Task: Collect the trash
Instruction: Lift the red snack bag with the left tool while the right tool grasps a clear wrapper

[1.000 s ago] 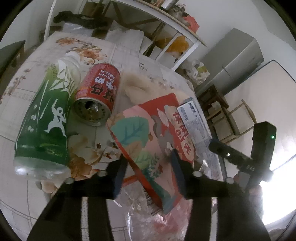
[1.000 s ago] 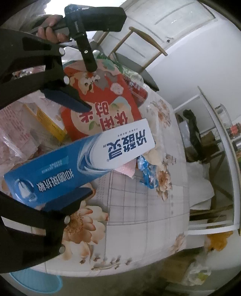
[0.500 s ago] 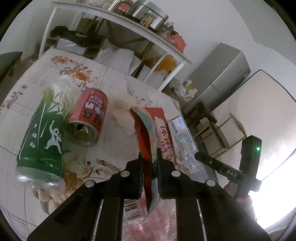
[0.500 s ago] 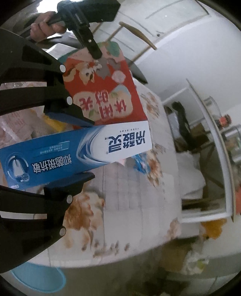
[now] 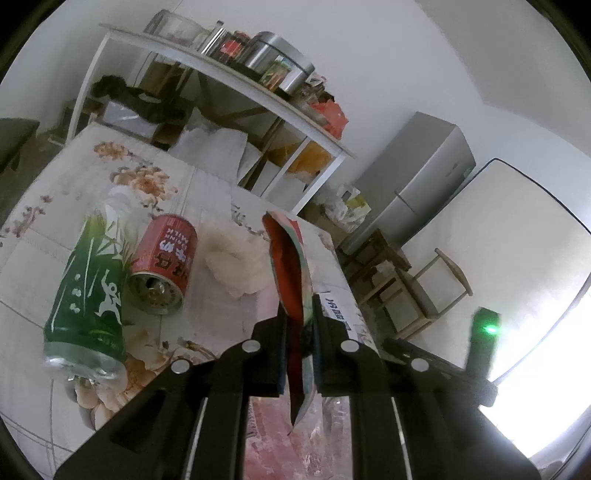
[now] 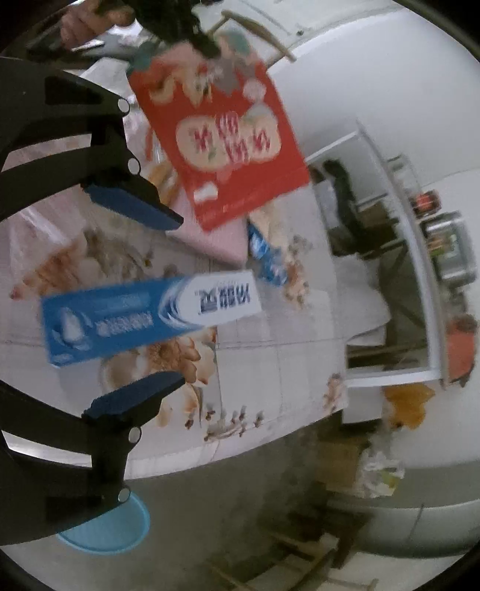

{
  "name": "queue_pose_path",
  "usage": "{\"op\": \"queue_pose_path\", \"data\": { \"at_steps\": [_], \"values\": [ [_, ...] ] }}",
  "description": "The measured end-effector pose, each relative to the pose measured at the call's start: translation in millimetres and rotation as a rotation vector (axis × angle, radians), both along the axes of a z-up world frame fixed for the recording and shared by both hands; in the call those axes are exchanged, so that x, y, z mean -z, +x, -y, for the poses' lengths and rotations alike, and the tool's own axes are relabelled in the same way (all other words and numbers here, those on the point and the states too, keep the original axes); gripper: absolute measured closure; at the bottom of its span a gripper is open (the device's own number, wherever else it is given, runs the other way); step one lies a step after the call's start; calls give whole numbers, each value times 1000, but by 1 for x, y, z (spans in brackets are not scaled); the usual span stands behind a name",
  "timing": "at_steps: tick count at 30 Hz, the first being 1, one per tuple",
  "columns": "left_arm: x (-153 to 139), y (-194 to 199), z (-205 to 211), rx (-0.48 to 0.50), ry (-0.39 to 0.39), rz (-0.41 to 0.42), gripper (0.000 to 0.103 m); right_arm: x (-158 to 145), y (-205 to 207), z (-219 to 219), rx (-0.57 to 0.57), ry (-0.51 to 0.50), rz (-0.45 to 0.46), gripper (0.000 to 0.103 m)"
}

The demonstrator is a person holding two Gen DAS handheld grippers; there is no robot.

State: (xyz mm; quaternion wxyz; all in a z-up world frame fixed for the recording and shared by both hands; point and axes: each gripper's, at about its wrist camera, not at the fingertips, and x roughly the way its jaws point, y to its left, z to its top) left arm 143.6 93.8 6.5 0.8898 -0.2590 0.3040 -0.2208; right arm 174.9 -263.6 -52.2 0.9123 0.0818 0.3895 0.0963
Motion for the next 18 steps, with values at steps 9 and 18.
{"op": "queue_pose_path", "data": {
  "at_steps": [9, 18],
  "values": [
    [1, -12, 1, 1, -7, 12, 93, 10, -66, -42, -121, 154, -109, 17],
    [-9, -31, 0, 8, -6, 42, 93, 39, -73, -88, -112, 17, -160, 30]
  ]
}}
